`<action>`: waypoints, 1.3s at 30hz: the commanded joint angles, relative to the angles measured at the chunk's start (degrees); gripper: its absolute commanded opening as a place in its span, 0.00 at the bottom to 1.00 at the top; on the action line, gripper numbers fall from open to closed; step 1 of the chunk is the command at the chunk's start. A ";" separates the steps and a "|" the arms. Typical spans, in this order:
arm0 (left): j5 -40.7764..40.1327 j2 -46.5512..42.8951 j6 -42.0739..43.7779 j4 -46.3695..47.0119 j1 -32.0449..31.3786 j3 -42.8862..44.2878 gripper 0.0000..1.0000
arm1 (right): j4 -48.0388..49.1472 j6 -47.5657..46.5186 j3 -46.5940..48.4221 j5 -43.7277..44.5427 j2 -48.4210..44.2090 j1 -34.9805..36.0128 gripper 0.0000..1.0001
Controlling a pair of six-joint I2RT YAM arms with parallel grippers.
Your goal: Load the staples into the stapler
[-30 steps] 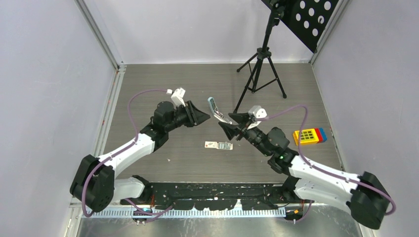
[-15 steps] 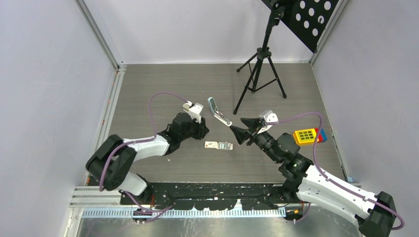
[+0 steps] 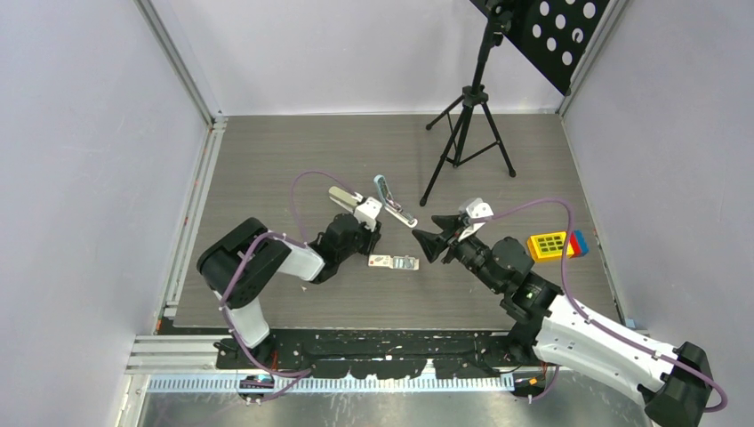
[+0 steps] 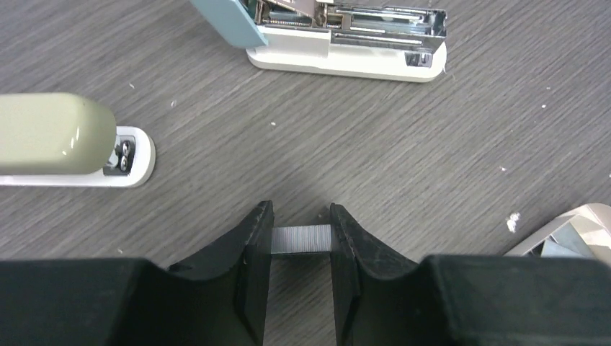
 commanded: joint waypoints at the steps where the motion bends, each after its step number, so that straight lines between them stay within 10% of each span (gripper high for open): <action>1: -1.86 2.55 2.99 8.25 -0.21 -0.97 0.31 | 0.83 -0.77 3.15 -0.03 0.61 0.32 0.61; 6: -1.94 2.90 3.07 10.66 -0.21 -3.24 0.35 | 1.24 -0.86 3.24 -0.04 1.89 0.32 0.61; 19: -2.18 -2.95 1.80 6.76 -0.21 -4.18 0.84 | -6.16 -0.71 9.14 2.34 5.64 0.32 0.61; 39: -10.31 -37.44 -10.61 -56.31 5.58 16.59 1.00 | -36.57 3.61 35.43 7.70 26.83 0.11 0.66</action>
